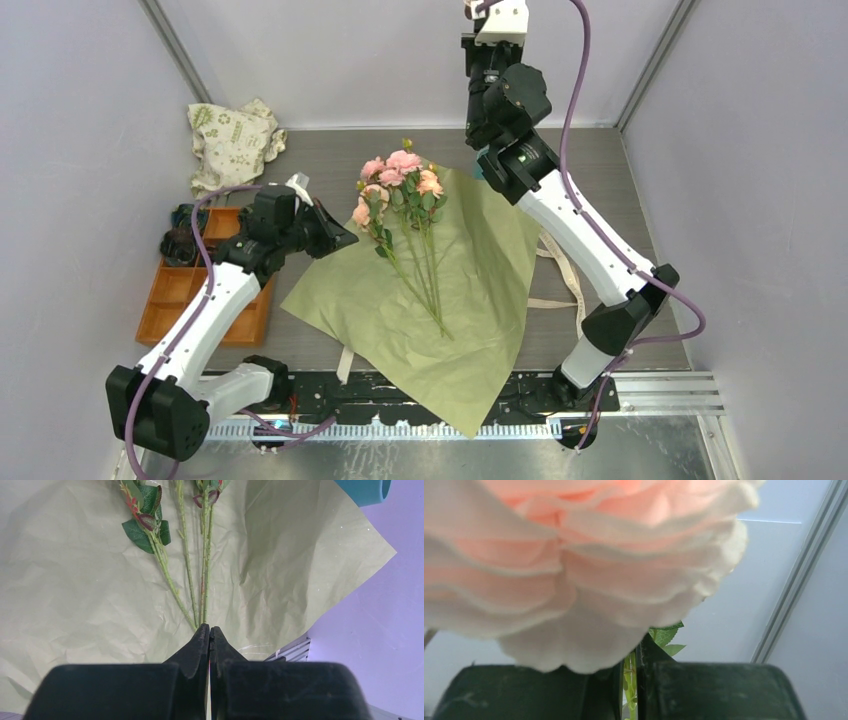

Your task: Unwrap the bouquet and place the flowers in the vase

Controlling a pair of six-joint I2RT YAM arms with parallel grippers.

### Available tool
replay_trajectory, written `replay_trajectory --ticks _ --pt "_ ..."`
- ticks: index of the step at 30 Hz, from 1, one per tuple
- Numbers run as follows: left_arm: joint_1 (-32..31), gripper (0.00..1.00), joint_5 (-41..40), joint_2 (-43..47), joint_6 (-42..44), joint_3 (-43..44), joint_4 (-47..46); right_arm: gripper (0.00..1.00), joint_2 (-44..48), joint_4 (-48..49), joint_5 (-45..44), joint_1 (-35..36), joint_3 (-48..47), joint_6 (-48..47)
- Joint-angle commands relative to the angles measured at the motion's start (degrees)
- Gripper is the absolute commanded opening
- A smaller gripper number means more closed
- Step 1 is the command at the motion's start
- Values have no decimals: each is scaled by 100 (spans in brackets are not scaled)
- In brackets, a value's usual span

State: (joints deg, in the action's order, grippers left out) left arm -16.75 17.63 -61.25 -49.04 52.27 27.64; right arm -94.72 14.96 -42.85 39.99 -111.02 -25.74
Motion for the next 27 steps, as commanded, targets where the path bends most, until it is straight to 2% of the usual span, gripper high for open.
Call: replay_trajectory --ticks 1,11,20,24,27 --pt "27 0 82 127 -1 49 -208 1 387 68 -103 -23 239 15" --pt "31 0 43 128 -71 -18 -221 1 868 -38 -180 -310 1441 718" --pt "16 0 88 -56 -42 -279 -453 1 1120 -255 47 -764 2817 2010" --pt "23 0 135 -287 -44 -423 -646 7 1167 -387 246 -919 3140 2419" --pt "23 0 170 -459 -60 -507 -787 18 1228 -506 346 -940 3281 2554"
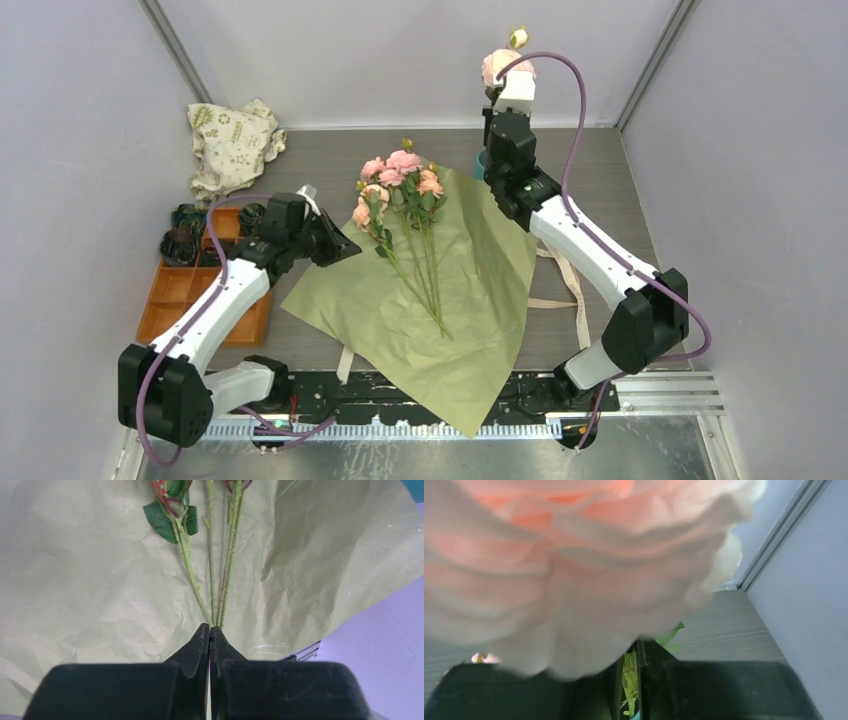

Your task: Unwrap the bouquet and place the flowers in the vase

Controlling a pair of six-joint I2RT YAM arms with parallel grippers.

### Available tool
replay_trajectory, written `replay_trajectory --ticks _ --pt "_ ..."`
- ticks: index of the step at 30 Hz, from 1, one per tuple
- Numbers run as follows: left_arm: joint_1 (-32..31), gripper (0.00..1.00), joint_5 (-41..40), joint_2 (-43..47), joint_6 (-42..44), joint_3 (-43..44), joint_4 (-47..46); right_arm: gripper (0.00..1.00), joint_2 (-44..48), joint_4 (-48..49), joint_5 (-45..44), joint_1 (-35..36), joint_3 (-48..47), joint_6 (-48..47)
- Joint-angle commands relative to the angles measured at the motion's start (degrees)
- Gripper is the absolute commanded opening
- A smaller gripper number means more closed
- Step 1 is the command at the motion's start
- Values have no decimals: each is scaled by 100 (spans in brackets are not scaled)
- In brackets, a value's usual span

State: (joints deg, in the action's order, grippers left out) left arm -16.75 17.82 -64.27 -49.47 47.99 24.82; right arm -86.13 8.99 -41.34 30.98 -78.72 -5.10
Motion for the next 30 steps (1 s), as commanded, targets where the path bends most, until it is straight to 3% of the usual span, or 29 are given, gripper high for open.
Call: replay_trajectory --ticks 1,4,8,16,21,24,27,30 --pt "23 0 163 -217 -33 -99 -555 32 399 48 228 -43 91 559" --pt "23 0 204 -438 -61 -137 -677 62 565 -102 258 -40 202 832" --pt "23 0 365 -788 -86 -94 -792 80 940 -311 391 -41 406 1137" --pt "4 0 333 -1608 -387 281 -496 96 1806 -1104 626 -33 443 1813" --pt "-292 1 -790 -1903 -622 773 486 97 2423 -1444 1075 -31 619 2180" --pt "-469 10 -1268 -2107 -878 1101 810 97 2716 -1683 1341 -35 779 2442" --pt "-648 27 -1430 -2363 -1003 1438 931 98 2962 -1902 1514 -31 929 2598" --pt "-831 29 -1626 -2677 -1110 1784 1129 98 3251 -2035 1611 -33 1113 2672"
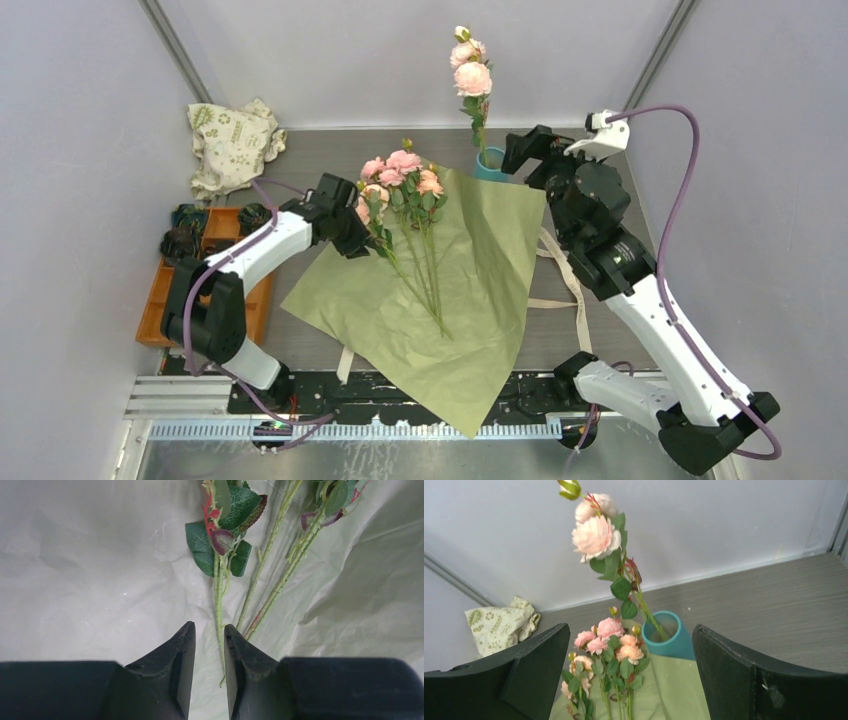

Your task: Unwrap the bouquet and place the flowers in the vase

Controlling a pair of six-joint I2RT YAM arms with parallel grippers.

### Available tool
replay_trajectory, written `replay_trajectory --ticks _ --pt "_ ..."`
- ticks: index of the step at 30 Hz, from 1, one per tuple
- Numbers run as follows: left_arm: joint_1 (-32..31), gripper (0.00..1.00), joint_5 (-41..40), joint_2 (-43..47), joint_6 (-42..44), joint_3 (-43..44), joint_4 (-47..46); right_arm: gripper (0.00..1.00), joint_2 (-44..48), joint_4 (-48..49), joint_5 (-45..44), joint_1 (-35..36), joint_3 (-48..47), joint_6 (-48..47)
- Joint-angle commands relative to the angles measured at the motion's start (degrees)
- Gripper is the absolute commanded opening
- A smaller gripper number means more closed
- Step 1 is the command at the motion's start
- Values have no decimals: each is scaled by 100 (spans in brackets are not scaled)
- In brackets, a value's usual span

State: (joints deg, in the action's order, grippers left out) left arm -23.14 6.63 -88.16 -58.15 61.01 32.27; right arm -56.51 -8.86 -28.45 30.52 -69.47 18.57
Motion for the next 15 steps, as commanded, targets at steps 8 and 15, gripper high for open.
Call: replay_trajectory --ticks 8,15 --pt "-514 41 -619 -1255 -447 1290 662 97 722 -529 875 15 541 561" --pt "-595 52 -925 -1686 -585 1599 790 97 849 -696 1130 11 663 637"
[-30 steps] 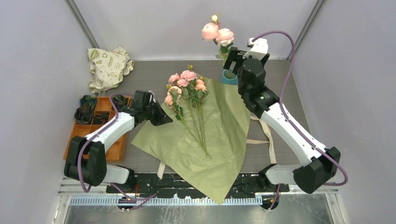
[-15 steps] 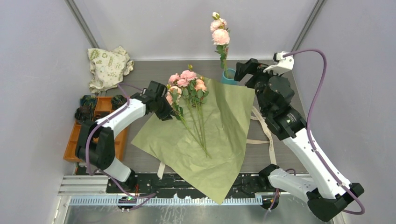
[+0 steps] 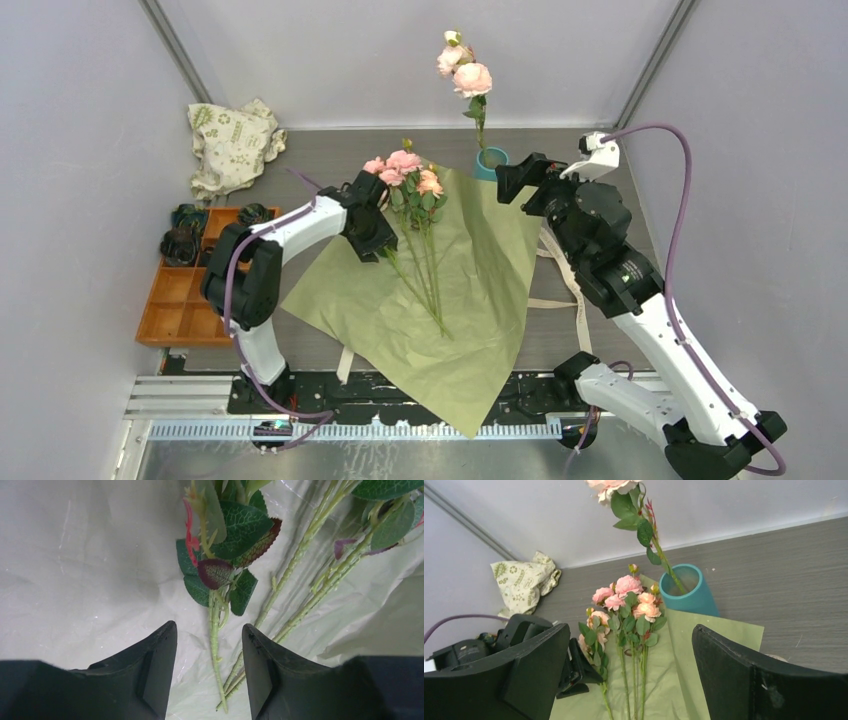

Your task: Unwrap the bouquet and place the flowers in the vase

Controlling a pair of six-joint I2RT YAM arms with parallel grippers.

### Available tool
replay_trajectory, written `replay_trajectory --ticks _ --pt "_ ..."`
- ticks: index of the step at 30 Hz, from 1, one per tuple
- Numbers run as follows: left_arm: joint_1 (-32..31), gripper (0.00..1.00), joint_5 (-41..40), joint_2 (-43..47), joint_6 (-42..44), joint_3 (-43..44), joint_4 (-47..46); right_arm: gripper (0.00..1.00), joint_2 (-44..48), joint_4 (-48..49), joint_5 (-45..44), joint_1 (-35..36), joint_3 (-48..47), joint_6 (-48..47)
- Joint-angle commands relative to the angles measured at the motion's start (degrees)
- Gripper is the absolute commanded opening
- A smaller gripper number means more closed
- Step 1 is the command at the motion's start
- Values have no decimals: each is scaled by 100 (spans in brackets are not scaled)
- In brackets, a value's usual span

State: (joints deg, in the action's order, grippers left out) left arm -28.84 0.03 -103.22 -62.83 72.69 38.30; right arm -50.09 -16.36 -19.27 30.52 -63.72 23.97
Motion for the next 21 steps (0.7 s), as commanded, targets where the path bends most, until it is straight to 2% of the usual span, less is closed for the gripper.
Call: replay_trajectory --ticks 1,13,15,17,21 --pt "-24 52 -279 -256 -111 491 197 97 236 50 206 14 104 87" --pt "-16 51 -372 -893 -94 906 378 97 357 85 288 13 211 153" --pt "-14 44 -393 -931 -78 873 364 97 420 83 271 14 205 152" --pt "-8 30 -391 -971 -71 861 353 97 481 66 275 10 194 152" --pt "26 20 -362 -1007 -48 861 332 97 588 -36 266 11 168 150"
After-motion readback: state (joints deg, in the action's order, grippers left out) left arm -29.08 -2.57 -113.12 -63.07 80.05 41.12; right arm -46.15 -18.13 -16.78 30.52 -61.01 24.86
